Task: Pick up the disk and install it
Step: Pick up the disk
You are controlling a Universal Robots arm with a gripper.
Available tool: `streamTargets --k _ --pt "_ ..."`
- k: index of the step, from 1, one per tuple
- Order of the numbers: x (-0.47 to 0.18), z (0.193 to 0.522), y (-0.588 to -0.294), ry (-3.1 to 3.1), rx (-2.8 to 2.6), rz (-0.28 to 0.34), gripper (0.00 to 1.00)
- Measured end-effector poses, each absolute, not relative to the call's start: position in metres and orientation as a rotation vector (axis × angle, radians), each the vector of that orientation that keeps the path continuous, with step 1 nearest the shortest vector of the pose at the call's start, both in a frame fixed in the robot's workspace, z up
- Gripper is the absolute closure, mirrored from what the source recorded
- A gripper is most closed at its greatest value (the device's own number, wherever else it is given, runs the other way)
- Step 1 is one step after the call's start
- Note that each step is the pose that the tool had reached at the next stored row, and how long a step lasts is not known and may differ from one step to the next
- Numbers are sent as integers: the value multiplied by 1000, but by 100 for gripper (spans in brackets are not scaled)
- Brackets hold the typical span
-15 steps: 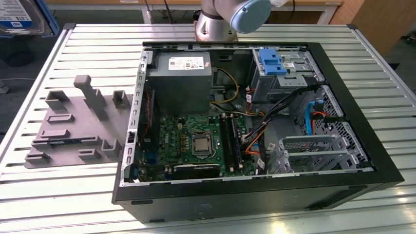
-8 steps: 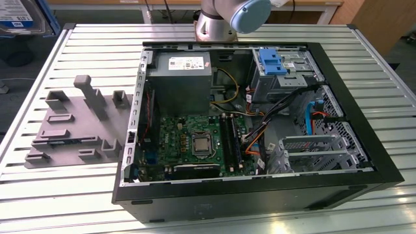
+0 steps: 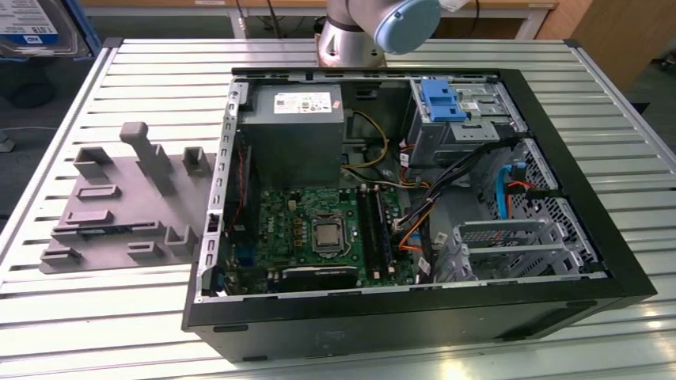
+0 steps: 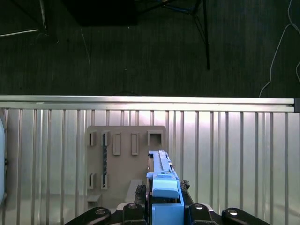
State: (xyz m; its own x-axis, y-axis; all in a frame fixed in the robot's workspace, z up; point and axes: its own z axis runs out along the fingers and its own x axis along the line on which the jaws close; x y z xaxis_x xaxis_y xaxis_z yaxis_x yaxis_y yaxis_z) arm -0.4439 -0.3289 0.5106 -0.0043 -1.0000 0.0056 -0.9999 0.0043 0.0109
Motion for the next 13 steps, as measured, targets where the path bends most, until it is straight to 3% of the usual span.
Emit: streamTargets --k 13 --pt "-437 511 -329 -2218 2208 -6 64"
